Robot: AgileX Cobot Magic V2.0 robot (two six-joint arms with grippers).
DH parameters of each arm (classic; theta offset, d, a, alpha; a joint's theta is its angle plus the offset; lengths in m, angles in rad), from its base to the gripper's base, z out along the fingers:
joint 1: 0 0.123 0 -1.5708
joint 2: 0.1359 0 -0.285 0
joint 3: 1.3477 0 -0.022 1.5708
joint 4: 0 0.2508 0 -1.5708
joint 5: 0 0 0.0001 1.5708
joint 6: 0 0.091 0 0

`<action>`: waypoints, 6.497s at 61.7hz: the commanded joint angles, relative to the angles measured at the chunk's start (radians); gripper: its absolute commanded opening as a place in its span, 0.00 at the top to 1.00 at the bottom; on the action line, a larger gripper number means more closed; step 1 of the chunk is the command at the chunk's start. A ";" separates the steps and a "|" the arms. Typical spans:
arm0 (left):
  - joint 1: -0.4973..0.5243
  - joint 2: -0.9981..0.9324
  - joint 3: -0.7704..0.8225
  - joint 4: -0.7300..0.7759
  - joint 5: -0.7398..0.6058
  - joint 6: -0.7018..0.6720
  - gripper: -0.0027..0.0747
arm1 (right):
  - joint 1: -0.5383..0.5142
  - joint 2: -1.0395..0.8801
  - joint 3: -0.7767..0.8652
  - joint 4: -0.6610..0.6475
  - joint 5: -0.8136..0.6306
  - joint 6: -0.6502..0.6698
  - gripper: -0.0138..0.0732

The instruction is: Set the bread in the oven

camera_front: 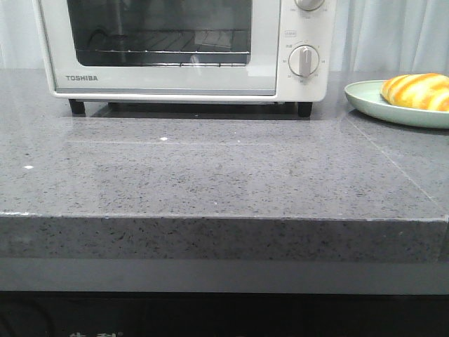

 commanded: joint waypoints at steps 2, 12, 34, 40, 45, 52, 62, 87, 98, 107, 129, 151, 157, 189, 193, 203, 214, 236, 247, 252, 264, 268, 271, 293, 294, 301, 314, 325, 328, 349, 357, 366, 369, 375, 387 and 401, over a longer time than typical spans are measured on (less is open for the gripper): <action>-0.002 0.048 -0.034 -0.009 -0.059 -0.001 0.99 | -0.005 0.035 -0.031 -0.008 -0.051 -0.003 0.92; -0.002 0.109 -0.034 -0.009 -0.055 -0.001 0.99 | -0.005 0.088 -0.031 -0.015 -0.021 -0.003 0.92; -0.002 0.150 -0.034 -0.007 -0.055 -0.001 0.99 | -0.005 0.146 -0.031 -0.044 0.015 -0.003 0.51; -0.002 0.150 -0.034 -0.003 -0.055 -0.001 0.99 | -0.005 0.146 -0.031 -0.044 0.011 -0.003 0.25; -0.002 0.150 -0.034 -0.003 -0.055 -0.001 0.99 | -0.005 0.146 -0.031 -0.044 0.012 -0.003 0.18; -0.002 0.150 -0.034 -0.003 -0.055 0.001 0.99 | -0.005 0.146 -0.031 -0.044 0.012 -0.003 0.17; -0.051 0.165 -0.063 -0.013 -0.091 0.008 0.99 | -0.005 0.146 -0.031 -0.044 0.011 -0.003 0.17; -0.402 0.456 -0.260 0.025 -0.264 0.033 0.99 | -0.005 0.146 -0.031 -0.044 0.015 -0.003 0.17; -0.465 0.613 -0.344 0.025 -0.388 0.033 0.99 | -0.005 0.146 -0.031 -0.044 0.015 -0.003 0.17; -0.471 0.722 -0.419 0.025 -0.444 0.033 0.99 | -0.005 0.146 -0.031 -0.044 0.015 -0.003 0.17; -0.471 0.896 -0.522 0.081 -0.484 0.033 0.99 | -0.005 0.146 -0.031 -0.044 0.013 -0.003 0.17; -0.474 0.882 -0.522 0.080 -0.167 0.033 0.99 | -0.005 0.146 -0.031 -0.044 0.014 -0.003 0.17; -0.483 0.850 -0.522 0.066 -0.019 0.033 0.99 | -0.005 0.146 -0.031 -0.044 0.014 -0.003 0.17; -0.486 0.518 -0.486 0.048 0.430 0.017 0.99 | -0.008 0.153 -0.050 -0.044 0.068 -0.003 0.17; -0.486 0.461 -0.457 0.066 0.428 0.003 0.99 | -0.008 0.178 -0.073 -0.044 0.088 -0.003 0.17; -0.486 0.331 -0.370 0.088 0.430 0.003 0.99 | -0.019 0.283 -0.185 -0.044 0.169 0.012 0.17; -0.486 0.230 -0.313 0.088 0.430 0.003 0.99 | -0.100 0.437 -0.297 -0.044 0.213 0.026 0.17; -0.486 0.191 -0.304 0.088 0.430 0.003 0.99 | -0.104 0.802 -0.561 -0.044 0.369 0.022 0.17; -0.486 0.191 -0.304 0.088 0.432 0.003 0.99 | -0.104 0.949 -0.673 -0.044 0.430 -0.003 0.17; -0.486 0.191 -0.304 0.088 0.432 0.003 0.99 | -0.104 1.004 -0.713 -0.044 0.445 -0.006 0.17; -0.486 0.191 -0.304 0.088 0.432 0.003 0.99 | -0.104 1.118 -0.791 -0.003 0.456 -0.049 0.17; -0.486 0.191 -0.304 0.088 0.432 0.003 0.99 | -0.104 1.146 -0.808 0.011 0.455 -0.064 0.17; -0.486 0.191 -0.304 0.088 0.432 0.003 0.99 | -0.104 1.171 -0.822 0.011 0.453 -0.067 0.17; -0.486 0.191 -0.304 0.088 0.432 0.003 0.99 | -0.104 1.237 -0.835 0.011 0.400 -0.067 0.24; -0.486 0.191 -0.304 0.088 0.432 0.003 0.99 | -0.104 1.239 -0.835 0.011 0.400 -0.068 0.25; -0.486 0.191 -0.304 0.088 0.432 0.003 0.99 | -0.104 1.240 -0.835 0.011 0.400 -0.076 0.38; -0.486 0.191 -0.304 0.088 0.432 0.003 0.99 | -0.104 1.239 -0.835 0.011 0.413 -0.095 0.60; -0.486 0.191 -0.304 0.088 0.432 0.003 0.99 | -0.104 1.198 -0.835 0.014 0.425 -0.095 0.62; -0.486 0.191 -0.304 0.088 0.432 0.003 0.99 | -0.104 1.176 -0.835 0.019 0.430 -0.095 0.62; -0.486 0.191 -0.304 0.088 0.432 0.003 0.99 | -0.104 0.968 -0.773 0.120 0.520 -0.095 0.62; -0.486 0.191 -0.304 0.088 0.432 0.003 0.99 | -0.104 0.839 -0.650 0.170 0.482 -0.095 0.62; -0.486 0.191 -0.304 0.088 0.430 0.003 0.99 | -0.104 0.709 -0.548 0.273 0.495 -0.096 0.62; -0.486 0.191 -0.304 0.088 0.430 0.003 0.99 | -0.104 0.669 -0.518 0.312 0.508 -0.106 0.62; -0.486 0.191 -0.304 0.088 0.430 0.003 0.99 | -0.076 0.608 -0.481 0.338 0.553 -0.133 0.62; -0.486 0.191 -0.304 0.084 0.430 0.003 0.99 | 0.155 0.551 -0.470 0.334 0.560 -0.118 0.62; -0.486 0.191 -0.304 0.083 0.430 0.003 0.99 | 0.456 0.603 -0.481 0.270 0.461 0.003 0.62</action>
